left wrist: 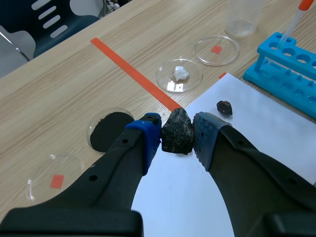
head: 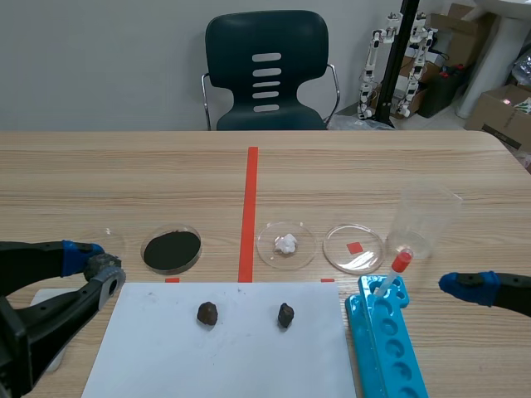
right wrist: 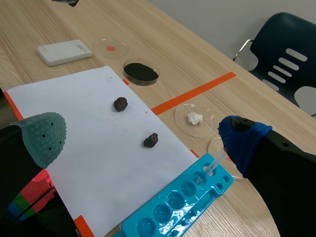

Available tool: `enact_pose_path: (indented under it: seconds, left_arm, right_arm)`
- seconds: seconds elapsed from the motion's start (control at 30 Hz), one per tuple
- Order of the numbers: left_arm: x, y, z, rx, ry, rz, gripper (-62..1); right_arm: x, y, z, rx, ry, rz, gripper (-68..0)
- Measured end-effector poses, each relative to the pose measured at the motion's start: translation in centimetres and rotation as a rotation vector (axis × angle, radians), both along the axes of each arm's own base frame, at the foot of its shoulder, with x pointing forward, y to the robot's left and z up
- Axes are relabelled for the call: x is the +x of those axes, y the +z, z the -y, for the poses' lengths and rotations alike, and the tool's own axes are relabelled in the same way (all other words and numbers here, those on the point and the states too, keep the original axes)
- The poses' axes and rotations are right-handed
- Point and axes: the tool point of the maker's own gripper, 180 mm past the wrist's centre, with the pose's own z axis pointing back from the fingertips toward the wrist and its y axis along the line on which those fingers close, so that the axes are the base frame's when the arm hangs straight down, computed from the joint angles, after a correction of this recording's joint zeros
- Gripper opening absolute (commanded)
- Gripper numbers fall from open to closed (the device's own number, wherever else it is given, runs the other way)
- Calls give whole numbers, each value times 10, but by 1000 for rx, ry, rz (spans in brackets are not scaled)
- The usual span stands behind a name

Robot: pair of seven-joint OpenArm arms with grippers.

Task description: Pick up the left mineral with the left hand

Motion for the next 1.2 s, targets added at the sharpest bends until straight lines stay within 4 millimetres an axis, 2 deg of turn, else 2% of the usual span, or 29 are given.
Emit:
enact_pose_path:
  seconds: [0.43,1.2]
  left_arm:
    - [1,9,3,-34,-8,39,-493]
    - [1,9,3,-33,-7,38,-493]
  right_arm:
    - [0,0,0,0,0,0,-22]
    - [0,0,0,0,0,0,-22]
